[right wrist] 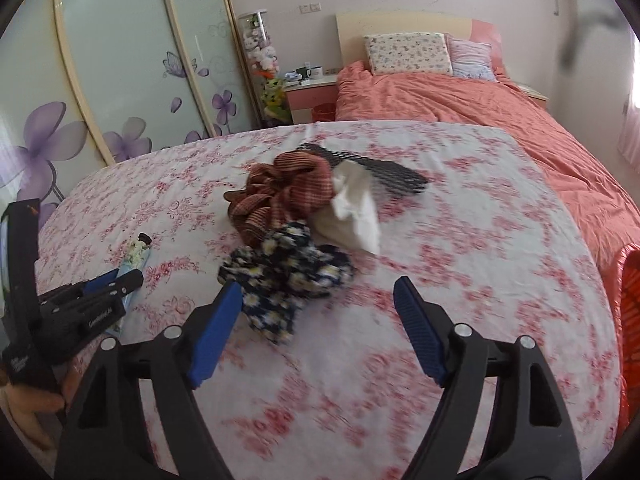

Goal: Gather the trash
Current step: 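Grasp the blue lotion tube with the left tool while the right tool grasps the floral scrunchie, then carry the lotion tube and floral scrunchie over the orange basket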

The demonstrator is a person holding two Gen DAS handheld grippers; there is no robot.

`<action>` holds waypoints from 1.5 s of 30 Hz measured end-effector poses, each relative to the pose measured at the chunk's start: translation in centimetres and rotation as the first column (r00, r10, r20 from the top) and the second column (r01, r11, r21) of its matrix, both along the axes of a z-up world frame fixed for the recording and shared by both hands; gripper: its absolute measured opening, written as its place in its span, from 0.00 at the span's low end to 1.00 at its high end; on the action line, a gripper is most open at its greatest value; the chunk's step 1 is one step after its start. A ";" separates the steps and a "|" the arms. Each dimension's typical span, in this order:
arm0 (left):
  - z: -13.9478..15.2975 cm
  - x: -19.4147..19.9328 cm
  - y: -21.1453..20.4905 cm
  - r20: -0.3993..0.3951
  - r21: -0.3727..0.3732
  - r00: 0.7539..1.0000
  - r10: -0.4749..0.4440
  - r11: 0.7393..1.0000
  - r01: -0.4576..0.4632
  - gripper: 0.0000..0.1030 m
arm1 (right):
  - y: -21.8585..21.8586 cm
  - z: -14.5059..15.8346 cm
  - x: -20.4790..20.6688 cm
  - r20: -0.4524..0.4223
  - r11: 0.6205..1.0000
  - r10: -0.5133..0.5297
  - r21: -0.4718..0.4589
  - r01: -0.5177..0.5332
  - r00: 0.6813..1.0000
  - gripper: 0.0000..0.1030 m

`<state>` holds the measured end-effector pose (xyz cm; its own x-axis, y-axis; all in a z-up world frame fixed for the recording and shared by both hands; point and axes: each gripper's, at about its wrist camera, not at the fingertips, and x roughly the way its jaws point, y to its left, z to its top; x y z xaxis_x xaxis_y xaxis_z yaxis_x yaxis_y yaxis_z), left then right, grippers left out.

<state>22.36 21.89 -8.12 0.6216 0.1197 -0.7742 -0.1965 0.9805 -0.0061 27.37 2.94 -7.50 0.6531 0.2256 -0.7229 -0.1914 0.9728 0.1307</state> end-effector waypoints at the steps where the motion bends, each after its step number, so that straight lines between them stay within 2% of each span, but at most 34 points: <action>1: 0.0 0.1 0.0 0.000 -0.003 1.000 0.000 1.000 0.000 0.31 | 0.6 -0.3 0.5 -0.013 1.000 0.000 -0.011 -0.001 1.000 0.75; 4: -0.1 0.2 0.1 0.002 -0.010 1.000 -0.001 1.000 0.001 0.31 | 1.6 -1.4 1.5 -0.056 1.000 0.001 -0.021 -0.002 0.998 0.73; 6: -0.1 0.2 0.1 0.002 -0.010 1.000 -0.001 1.000 0.001 0.31 | 1.9 -2.3 2.2 -0.099 1.000 0.004 -0.029 -0.007 0.995 0.51; 7: -0.1 0.2 0.1 0.003 -0.012 1.000 -0.001 1.000 0.001 0.31 | 1.8 -2.4 2.2 -0.102 1.000 0.002 -0.028 -0.005 0.995 0.47; 9: -0.1 0.2 0.2 0.005 -0.019 1.000 -0.001 1.000 0.001 0.31 | 1.3 -2.3 2.0 -0.105 1.000 0.011 -0.018 -0.013 0.994 0.23; 12: -0.1 0.2 0.4 0.007 -0.026 1.000 -0.001 1.000 0.001 0.31 | 0.1 -2.1 1.2 -0.091 1.000 -0.007 -0.028 0.004 0.996 0.18; 17: -0.1 0.2 0.2 0.010 -0.029 1.000 -0.014 0.999 0.014 0.31 | -4.0 -1.7 -0.6 -0.063 0.995 -0.077 -0.063 0.073 0.995 0.18; 22: -0.1 -0.2 -1.2 0.031 -0.097 0.995 -0.090 0.991 0.093 0.31 | -8.7 -1.2 -1.2 -0.020 0.962 -0.217 -0.174 0.210 0.976 0.18; 25: -0.1 0.0 -2.4 0.028 -0.082 0.993 -0.113 0.990 0.115 0.31 | -10.7 -2.0 -0.8 -0.038 0.946 -0.264 -0.205 0.251 0.964 0.18; 32: 0.1 1.8 -1.4 0.010 -0.102 0.999 -0.034 0.994 0.035 0.32 | -11.7 -2.5 -0.9 -0.044 0.950 -0.258 -0.192 0.245 0.965 0.21; 37: 0.0 3.0 -1.8 -0.001 -0.072 1.000 -0.021 0.997 0.021 0.32 | -11.9 -2.7 -0.7 -0.057 0.957 -0.258 -0.156 0.246 0.965 0.23; 40: -0.1 3.2 -2.3 0.004 -0.058 0.999 -0.037 0.998 0.037 0.31 | -12.1 -2.7 -0.6 -0.060 0.958 -0.256 -0.148 0.246 0.965 0.24; 45: -0.1 1.5 -4.3 0.020 -0.084 0.990 -0.140 0.986 0.141 0.29 | -12.2 -2.7 -0.6 -0.061 0.958 -0.257 -0.147 0.246 0.964 0.24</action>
